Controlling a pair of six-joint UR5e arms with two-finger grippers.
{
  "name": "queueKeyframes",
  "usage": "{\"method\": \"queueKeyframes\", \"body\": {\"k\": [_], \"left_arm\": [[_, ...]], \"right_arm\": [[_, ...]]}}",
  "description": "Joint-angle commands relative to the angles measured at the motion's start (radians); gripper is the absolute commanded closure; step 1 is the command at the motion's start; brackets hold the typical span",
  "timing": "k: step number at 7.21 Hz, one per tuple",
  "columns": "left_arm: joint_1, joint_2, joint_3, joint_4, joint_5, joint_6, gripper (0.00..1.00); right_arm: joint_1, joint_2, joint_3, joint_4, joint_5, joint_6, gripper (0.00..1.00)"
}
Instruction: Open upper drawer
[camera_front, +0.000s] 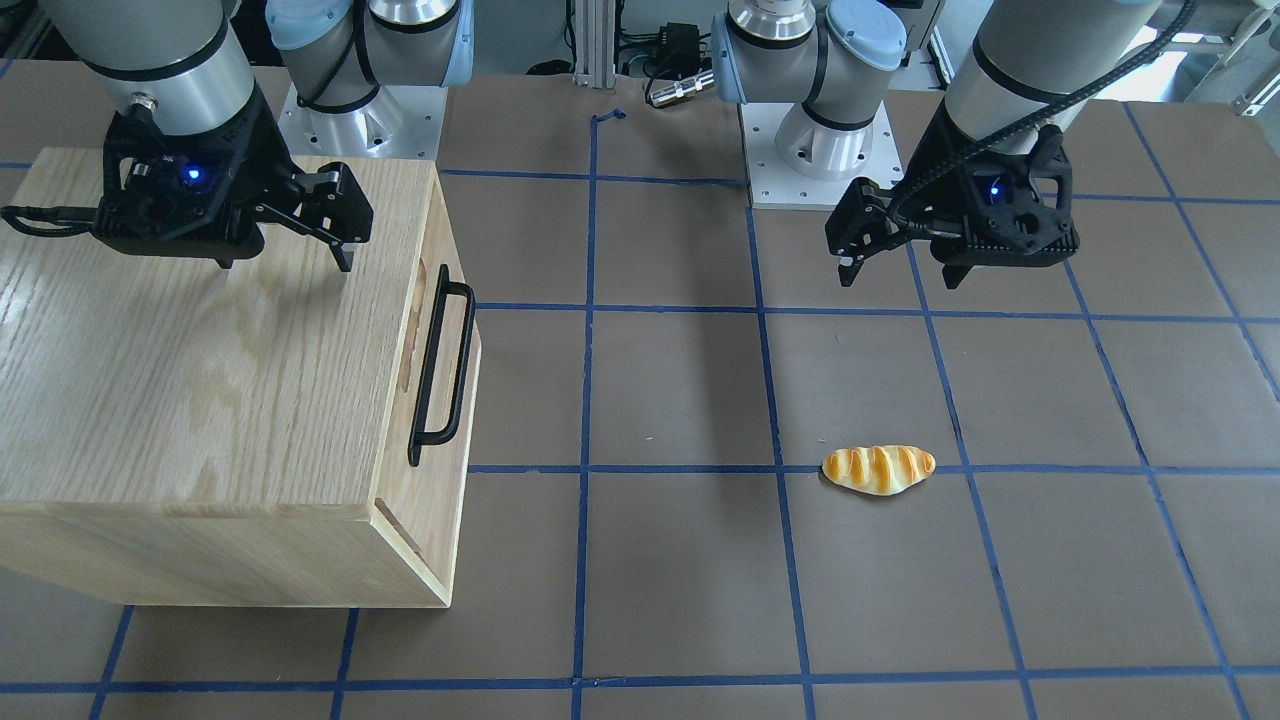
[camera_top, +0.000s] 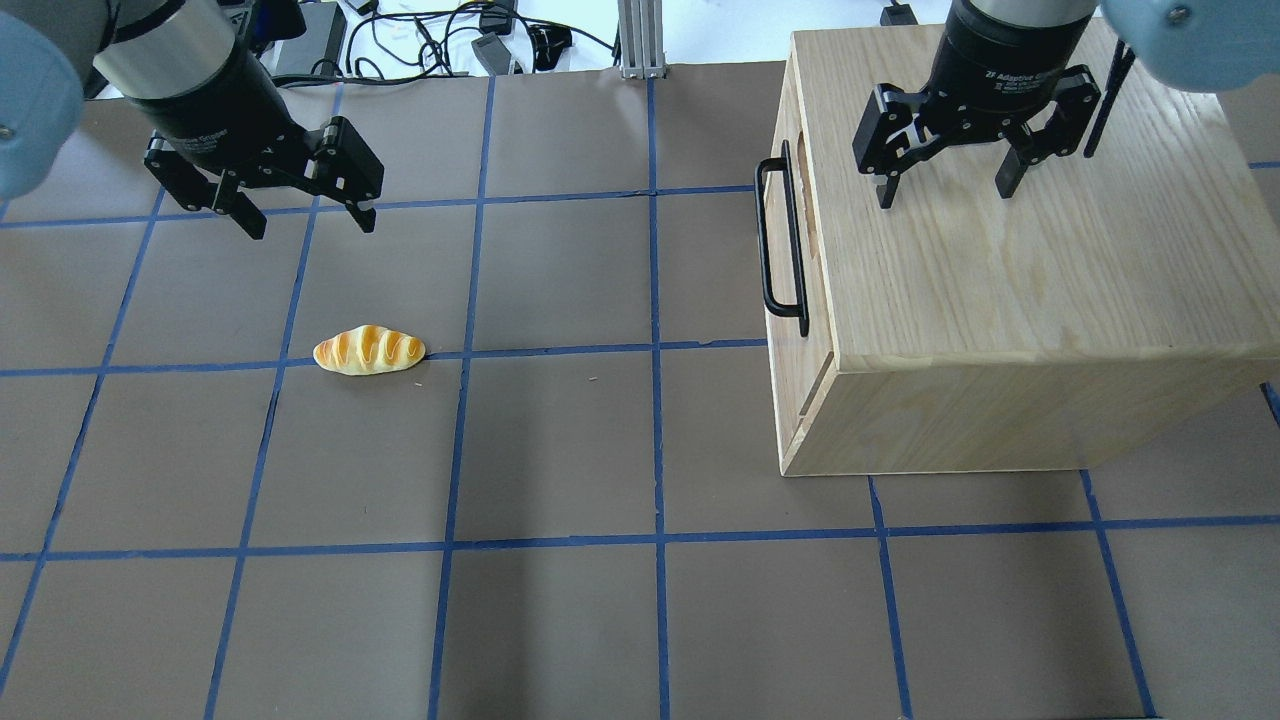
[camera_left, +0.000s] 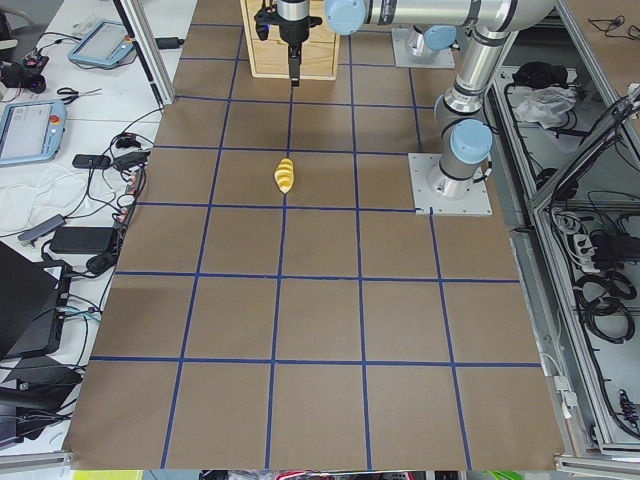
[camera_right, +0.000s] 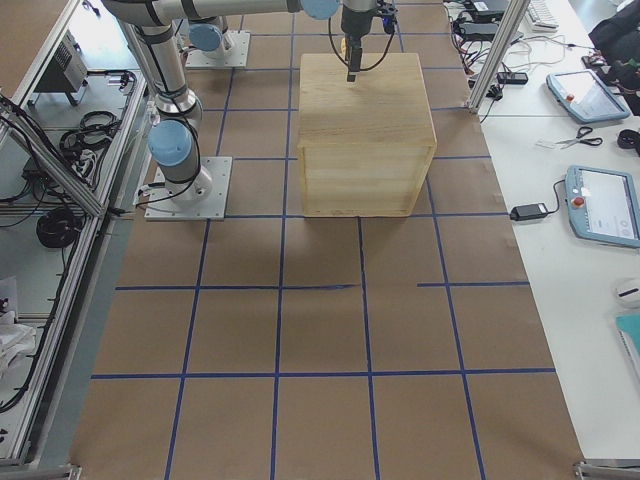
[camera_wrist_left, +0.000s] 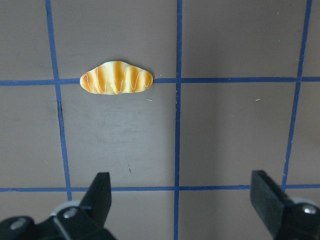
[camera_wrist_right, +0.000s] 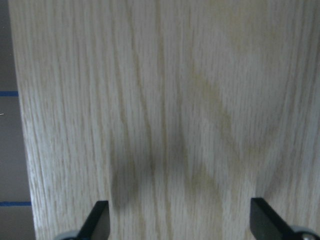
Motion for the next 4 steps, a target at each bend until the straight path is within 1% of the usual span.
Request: {"method": "queueKeyframes", "body": {"k": [1,4], "left_arm": [[0.000,-0.002,0.000,0.000,0.000,0.000,0.00],[-0.005,-0.002,0.006,0.006,-0.002,-0.008,0.00]], "right_arm": [[0.000,0.000,0.000,0.000,0.000,-0.001,0.00],[0.000,0.000,0.000,0.000,0.000,-0.001,0.00]]}}
